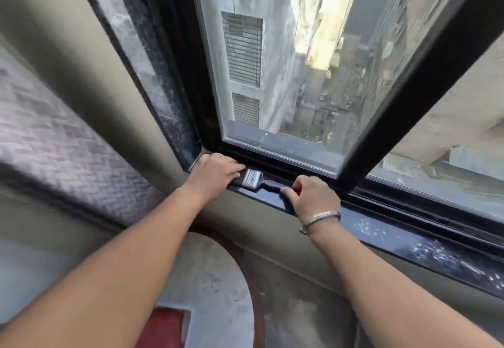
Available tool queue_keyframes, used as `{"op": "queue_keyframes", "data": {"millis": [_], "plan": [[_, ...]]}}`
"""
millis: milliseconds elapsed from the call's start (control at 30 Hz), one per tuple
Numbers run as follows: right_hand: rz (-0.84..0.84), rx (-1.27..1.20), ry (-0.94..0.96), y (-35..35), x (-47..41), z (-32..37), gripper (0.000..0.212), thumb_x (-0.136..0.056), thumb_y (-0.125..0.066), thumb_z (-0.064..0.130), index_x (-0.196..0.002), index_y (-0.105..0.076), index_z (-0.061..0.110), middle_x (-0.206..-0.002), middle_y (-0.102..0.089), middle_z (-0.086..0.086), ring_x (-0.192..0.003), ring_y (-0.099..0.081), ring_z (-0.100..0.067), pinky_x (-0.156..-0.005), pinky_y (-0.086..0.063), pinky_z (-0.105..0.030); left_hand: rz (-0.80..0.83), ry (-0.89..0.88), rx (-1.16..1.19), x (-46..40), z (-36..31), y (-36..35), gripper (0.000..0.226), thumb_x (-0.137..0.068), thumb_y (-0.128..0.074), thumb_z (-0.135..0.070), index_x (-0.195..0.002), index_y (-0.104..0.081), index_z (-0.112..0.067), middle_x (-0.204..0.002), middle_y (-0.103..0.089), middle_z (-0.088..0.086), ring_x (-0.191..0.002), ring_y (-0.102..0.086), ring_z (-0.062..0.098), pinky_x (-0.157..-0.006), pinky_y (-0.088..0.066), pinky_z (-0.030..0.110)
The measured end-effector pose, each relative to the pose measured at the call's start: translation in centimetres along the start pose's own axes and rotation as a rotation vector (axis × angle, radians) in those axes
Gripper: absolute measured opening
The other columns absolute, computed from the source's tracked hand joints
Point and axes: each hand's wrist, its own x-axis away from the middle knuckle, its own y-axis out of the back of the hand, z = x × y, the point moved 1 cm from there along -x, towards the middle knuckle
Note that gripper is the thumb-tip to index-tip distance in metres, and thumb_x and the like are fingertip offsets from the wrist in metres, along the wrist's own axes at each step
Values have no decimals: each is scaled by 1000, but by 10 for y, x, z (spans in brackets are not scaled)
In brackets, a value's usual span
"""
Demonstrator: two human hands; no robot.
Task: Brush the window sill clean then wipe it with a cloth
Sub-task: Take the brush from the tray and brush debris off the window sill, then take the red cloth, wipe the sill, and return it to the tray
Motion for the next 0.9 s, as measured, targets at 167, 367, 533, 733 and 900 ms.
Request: {"op": "queue_keyframes", "data": {"millis": [167, 367, 533, 733, 900], "plan": [[-233, -94, 119, -13, 38, 19, 18, -84, -70, 33, -93, -67, 18, -95, -57, -6, -67, -61, -28, -51, -45, -30, -298, 56, 49, 60, 10, -13, 37, -89, -66, -23, -126, -68, -19, -129, -67, 2, -115, -61, 23, -89, -47, 41], [147, -241, 292, -94, 127, 51, 10, -85, -67, 28, -92, -67, 22, -89, -63, 2, -81, -63, -20, -68, -51, -33, -43, 172, 12, 223, 66, -72, 34, -88, -58, -29, -119, -69, -23, -114, -72, -5, -99, -67, 21, -81, -47, 36], [799, -170, 413, -210, 199, 93, 28, -88, -61, 33, -114, -63, 22, -111, -68, -1, -99, -64, -23, -84, -48, -30, 559, 352, 86, 353, 89, -140, 35, -93, -58, -37, -126, -63, -27, -125, -65, -6, -118, -58, 19, -97, -43, 36], [1028, 49, 551, -331, 263, 146, 45, -84, -61, 27, -124, -50, 8, -126, -56, -21, -113, -56, -38, -92, -47, -40, 644, 845, 100, 435, 87, -206, 51, -90, -62, -47, -125, -50, -12, -125, -55, 11, -118, -54, 30, -95, -47, 42], [850, 268, 637, -391, 284, 168, 93, -76, -69, 46, -143, -26, -1, -144, -37, -24, -125, -43, -40, -110, -30, -53, 345, 1226, 127, 450, 76, -226, 65, -81, -76, -38, -129, -45, -7, -130, -49, 18, -119, -51, 35, -95, -47, 44]]}}
